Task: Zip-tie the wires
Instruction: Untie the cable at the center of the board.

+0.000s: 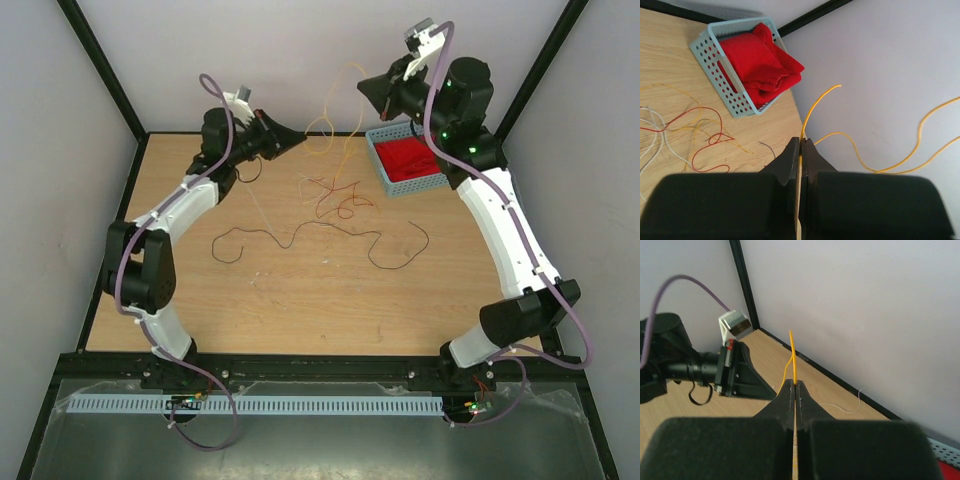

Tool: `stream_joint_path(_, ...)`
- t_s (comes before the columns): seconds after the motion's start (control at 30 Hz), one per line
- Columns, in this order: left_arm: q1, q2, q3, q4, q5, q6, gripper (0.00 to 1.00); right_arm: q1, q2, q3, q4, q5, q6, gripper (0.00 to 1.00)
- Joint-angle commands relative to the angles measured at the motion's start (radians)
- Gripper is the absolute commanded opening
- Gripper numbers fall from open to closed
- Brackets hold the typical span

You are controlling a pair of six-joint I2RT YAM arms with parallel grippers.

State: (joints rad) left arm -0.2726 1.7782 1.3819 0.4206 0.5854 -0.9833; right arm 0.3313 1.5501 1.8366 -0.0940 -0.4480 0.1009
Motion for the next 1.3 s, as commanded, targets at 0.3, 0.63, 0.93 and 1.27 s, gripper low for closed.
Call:
stream_joint_path(0.3,0.107,-0.247,-0.143,0.036,-0.065,0.087,0.0,-0.001,-0.111,-0.25,0.14,-0.011,0.031,0.0)
stream_joint_path(0.63,0.142,-0.403,-0.221,-0.045,-0.136,0.177,0.0,-0.001,-0.132,-0.326,0.131,-0.026,-0.001,0.0)
stream_joint_path(0.93,0.147,-0.554,-0.265,-0.179,-0.229,0.276,0.0,0.0,-0.134,-0.374,0.181,-0.102,0.075,0.0)
stream_joint_path(1.27,0.153,-0.613,-0.18,-0.249,-0.244,0.354,0.0,0.003,-0.106,-0.513,0.275,-0.173,0.139,0.05)
